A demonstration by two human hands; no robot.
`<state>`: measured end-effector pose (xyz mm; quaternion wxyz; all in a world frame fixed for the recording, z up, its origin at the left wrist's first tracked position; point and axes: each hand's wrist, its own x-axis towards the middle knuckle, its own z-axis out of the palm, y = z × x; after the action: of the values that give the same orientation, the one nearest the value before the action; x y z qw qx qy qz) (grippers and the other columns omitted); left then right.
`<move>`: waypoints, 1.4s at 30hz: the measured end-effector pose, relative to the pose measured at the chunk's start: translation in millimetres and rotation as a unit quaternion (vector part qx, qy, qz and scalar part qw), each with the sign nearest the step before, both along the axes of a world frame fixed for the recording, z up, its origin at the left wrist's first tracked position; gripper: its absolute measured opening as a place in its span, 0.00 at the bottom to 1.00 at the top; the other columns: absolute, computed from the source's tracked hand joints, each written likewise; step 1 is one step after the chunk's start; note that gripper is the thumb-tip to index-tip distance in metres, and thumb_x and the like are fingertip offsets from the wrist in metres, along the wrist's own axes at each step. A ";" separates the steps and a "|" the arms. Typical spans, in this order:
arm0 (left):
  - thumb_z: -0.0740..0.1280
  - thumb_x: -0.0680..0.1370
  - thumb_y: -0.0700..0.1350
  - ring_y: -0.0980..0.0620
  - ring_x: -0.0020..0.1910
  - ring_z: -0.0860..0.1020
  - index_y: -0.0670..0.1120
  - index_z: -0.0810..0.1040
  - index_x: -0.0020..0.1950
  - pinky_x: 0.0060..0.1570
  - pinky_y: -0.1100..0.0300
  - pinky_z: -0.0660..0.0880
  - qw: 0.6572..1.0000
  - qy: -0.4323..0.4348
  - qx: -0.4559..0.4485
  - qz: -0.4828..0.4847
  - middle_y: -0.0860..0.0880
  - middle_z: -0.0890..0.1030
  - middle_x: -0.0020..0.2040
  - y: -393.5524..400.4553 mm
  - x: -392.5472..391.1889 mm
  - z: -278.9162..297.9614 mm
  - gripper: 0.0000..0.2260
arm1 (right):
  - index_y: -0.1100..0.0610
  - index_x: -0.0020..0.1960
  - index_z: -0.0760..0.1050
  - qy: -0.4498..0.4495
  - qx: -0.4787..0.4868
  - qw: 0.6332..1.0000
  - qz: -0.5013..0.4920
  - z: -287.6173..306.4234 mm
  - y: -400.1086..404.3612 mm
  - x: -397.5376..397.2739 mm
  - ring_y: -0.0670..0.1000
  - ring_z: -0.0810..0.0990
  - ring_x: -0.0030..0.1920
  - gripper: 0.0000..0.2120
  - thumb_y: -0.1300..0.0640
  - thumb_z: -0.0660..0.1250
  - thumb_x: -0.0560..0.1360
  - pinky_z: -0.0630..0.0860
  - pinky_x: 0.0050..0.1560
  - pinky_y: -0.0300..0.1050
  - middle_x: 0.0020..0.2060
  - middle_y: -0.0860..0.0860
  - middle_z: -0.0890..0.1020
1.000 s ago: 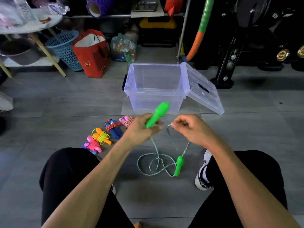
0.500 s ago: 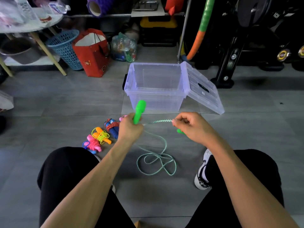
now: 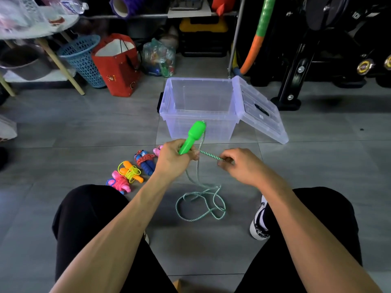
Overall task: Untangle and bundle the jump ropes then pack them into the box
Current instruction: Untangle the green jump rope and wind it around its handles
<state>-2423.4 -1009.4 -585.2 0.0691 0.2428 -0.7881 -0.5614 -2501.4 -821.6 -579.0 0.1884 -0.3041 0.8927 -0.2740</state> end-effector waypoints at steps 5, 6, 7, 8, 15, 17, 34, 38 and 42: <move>0.70 0.76 0.39 0.51 0.31 0.77 0.46 0.79 0.41 0.38 0.54 0.76 0.999 0.009 0.032 0.017 0.50 0.83 0.36 -11.5 0.9 2.9 0.04 | 0.58 0.44 0.81 -0.012 0.020 0.998 -0.052 -2.6 4.2 -6.7 0.50 0.74 0.34 0.08 0.54 0.68 0.77 0.67 0.33 0.35 0.34 0.53 0.80; 0.70 0.76 0.42 0.48 0.33 0.77 0.47 0.79 0.41 0.39 0.54 0.76 1.000 -0.003 0.007 0.009 0.49 0.82 0.36 -11.5 1.4 1.0 0.04 | 0.60 0.43 0.80 -0.029 0.007 0.997 -0.071 -4.6 2.0 -7.5 0.50 0.73 0.34 0.10 0.54 0.68 0.77 0.70 0.34 0.39 0.34 0.56 0.79; 0.69 0.77 0.45 0.46 0.34 0.78 0.48 0.78 0.42 0.39 0.57 0.75 0.999 -0.017 -0.037 -0.003 0.48 0.81 0.35 -10.2 2.0 -1.5 0.05 | 0.60 0.41 0.80 -0.054 -0.017 0.993 -0.099 -8.9 -0.7 -9.2 0.51 0.73 0.34 0.11 0.53 0.69 0.76 0.73 0.37 0.42 0.33 0.57 0.79; 0.69 0.77 0.48 0.46 0.36 0.77 0.47 0.78 0.42 0.39 0.58 0.73 0.996 -0.032 -0.087 -0.015 0.46 0.81 0.35 -7.5 3.3 -3.3 0.06 | 0.60 0.40 0.80 -0.097 -0.059 0.983 -0.141 -11.1 -3.0 -9.1 0.52 0.74 0.34 0.11 0.53 0.69 0.75 0.79 0.40 0.47 0.32 0.57 0.78; 0.66 0.79 0.51 0.49 0.36 0.72 0.47 0.74 0.41 0.35 0.58 0.66 0.970 -0.069 -0.208 -0.103 0.53 0.73 0.31 5.5 5.6 -10.4 0.10 | 0.60 0.43 0.78 -0.362 -0.296 0.813 -0.346 -14.7 -24.5 4.3 0.52 0.82 0.32 0.03 0.62 0.69 0.76 0.81 0.31 0.44 0.35 0.56 0.82; 0.65 0.79 0.53 0.48 0.36 0.76 0.45 0.75 0.43 0.37 0.58 0.70 0.965 -0.095 -0.184 -0.161 0.49 0.77 0.35 6.3 6.9 -12.2 0.13 | 0.58 0.41 0.77 -0.375 -0.326 0.786 -0.368 -15.6 -26.2 4.8 0.52 0.82 0.31 0.06 0.62 0.68 0.77 0.82 0.32 0.46 0.35 0.56 0.82; 0.76 0.71 0.50 0.48 0.22 0.76 0.46 0.76 0.44 0.25 0.61 0.72 0.972 -0.108 -0.061 -0.201 0.47 0.81 0.31 10.9 13.5 12.7 0.12 | 0.52 0.65 0.72 -0.105 -0.244 0.923 -0.278 -9.7 -12.6 -3.4 0.46 0.78 0.57 0.23 0.42 0.67 0.75 0.73 0.61 0.43 0.59 0.46 0.77; 0.76 0.71 0.48 0.48 0.23 0.76 0.46 0.76 0.41 0.25 0.61 0.73 0.960 -0.109 -0.030 -0.255 0.47 0.79 0.29 11.9 18.9 25.9 0.11 | 0.55 0.43 0.76 -0.078 -0.239 0.957 -0.142 -3.8 -14.4 8.6 0.45 0.76 0.37 0.19 0.38 0.63 0.74 0.72 0.42 0.44 0.34 0.46 0.78; 0.77 0.70 0.50 0.51 0.22 0.75 0.44 0.76 0.41 0.24 0.61 0.71 0.964 -0.098 -0.030 -0.247 0.49 0.77 0.27 15.8 20.8 26.9 0.14 | 0.56 0.35 0.68 -0.068 -0.255 0.950 -0.165 -7.2 -19.3 12.6 0.46 0.67 0.30 0.21 0.39 0.63 0.74 0.66 0.33 0.44 0.26 0.45 0.69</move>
<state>-2402.6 -993.7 -558.2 -0.1420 0.0923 -0.8432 -0.5102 -2488.8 -841.0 -586.3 0.1167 -0.1710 0.8159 -0.5399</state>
